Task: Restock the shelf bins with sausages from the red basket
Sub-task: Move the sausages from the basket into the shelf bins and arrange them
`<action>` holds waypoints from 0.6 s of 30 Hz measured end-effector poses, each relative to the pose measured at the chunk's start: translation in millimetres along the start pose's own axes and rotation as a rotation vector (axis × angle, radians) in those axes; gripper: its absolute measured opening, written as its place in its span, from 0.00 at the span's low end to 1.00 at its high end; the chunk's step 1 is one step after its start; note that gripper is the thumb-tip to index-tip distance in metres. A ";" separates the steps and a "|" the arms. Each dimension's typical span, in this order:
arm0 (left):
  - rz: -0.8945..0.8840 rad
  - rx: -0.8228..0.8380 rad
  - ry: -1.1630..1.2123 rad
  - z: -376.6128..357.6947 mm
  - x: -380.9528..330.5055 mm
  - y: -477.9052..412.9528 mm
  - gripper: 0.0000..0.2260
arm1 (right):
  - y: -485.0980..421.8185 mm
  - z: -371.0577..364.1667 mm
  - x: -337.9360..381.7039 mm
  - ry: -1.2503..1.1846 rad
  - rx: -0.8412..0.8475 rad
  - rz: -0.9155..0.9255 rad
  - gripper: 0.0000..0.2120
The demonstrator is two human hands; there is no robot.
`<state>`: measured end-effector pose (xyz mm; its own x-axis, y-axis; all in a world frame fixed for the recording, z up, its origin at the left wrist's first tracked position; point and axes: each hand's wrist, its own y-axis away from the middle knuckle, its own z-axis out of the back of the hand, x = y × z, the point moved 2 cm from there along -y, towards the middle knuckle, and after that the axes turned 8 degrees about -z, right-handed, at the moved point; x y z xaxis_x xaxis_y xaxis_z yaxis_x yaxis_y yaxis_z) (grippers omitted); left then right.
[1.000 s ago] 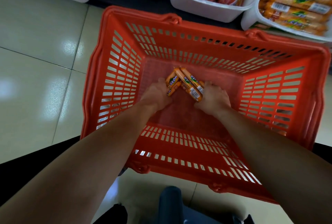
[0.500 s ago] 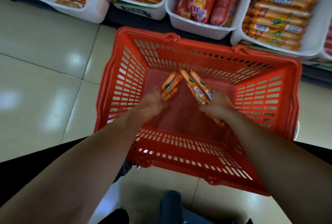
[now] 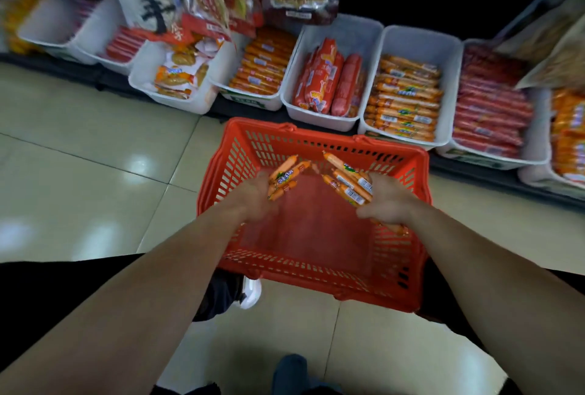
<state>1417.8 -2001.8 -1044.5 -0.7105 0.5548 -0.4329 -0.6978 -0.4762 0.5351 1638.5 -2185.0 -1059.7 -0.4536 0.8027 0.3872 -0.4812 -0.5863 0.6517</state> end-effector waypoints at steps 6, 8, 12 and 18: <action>-0.037 -0.066 -0.051 39.1 -31.3 17.9 0.16 | 30.6 58.5 -3.1 0.027 -0.083 0.081 0.22; -0.061 -0.102 -0.036 50.5 -42.2 14.2 0.17 | 30.8 81.5 -6.0 0.018 -0.114 0.105 0.23; -0.119 -0.134 0.001 68.1 -56.3 -6.9 0.17 | 7.4 122.6 -13.7 0.123 -0.225 0.044 0.21; -0.149 -0.190 0.084 79.6 -56.7 -58.7 0.14 | -74.2 160.5 -27.5 0.241 -0.199 -0.012 0.23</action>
<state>1506.3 -1951.1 -993.6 -0.5977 0.5740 -0.5596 -0.7946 -0.5171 0.3182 1807.1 -2146.0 -1014.0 -0.6006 0.7743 0.1992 -0.6142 -0.6063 0.5051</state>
